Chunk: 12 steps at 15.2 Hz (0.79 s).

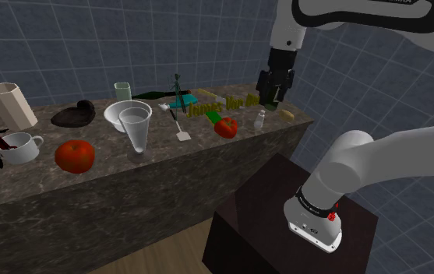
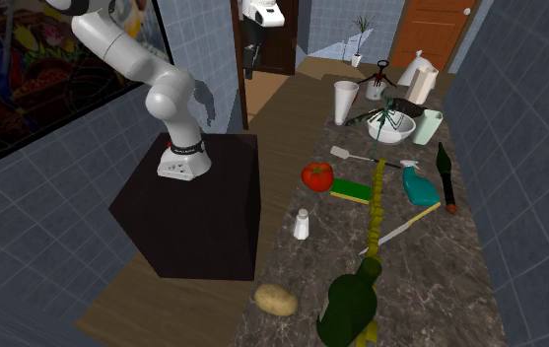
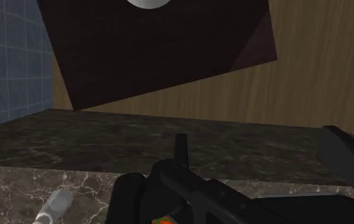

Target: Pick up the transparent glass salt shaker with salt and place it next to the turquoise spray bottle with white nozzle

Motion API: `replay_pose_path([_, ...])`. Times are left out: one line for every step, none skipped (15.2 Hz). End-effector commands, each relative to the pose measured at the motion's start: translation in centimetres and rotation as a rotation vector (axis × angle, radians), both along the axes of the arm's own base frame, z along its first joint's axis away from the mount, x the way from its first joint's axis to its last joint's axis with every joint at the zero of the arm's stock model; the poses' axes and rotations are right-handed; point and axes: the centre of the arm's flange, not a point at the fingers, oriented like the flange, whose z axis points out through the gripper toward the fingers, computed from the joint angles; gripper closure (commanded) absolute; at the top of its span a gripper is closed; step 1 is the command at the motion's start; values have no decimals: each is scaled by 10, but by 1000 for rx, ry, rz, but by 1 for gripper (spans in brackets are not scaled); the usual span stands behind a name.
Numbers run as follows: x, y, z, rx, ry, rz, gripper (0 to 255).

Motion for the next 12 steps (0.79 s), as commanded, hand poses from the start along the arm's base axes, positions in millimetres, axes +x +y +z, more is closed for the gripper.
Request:
replay_pose_path([0, 0, 0, 0, 0, 0, 0])
replay_pose_path([4, -10, -7, 0, 1, 4, 0])
replay_pose_path([9, -21, -14, 0, 2, 7, 0])
replay_pose_path([13, -31, -20, -1, 3, 11, 0])
replay_pose_path([18, -41, -27, -1, 4, 15, 0])
replay_pose_path([23, -52, -34, -1, 5, 19, 0])
replay_pose_path([27, -62, -41, -1, 6, 22, 0])
replay_pose_path([32, -72, -48, -1, 7, 26, 0])
replay_pose_path([36, -83, -55, -2, 8, 30, 0])
replay_pose_path([41, -93, -61, -2, 9, 34, 0])
replay_pose_path([46, -103, -68, -2, 10, 37, 0])
replay_pose_path([51, -113, -75, -2, 11, 41, 0])
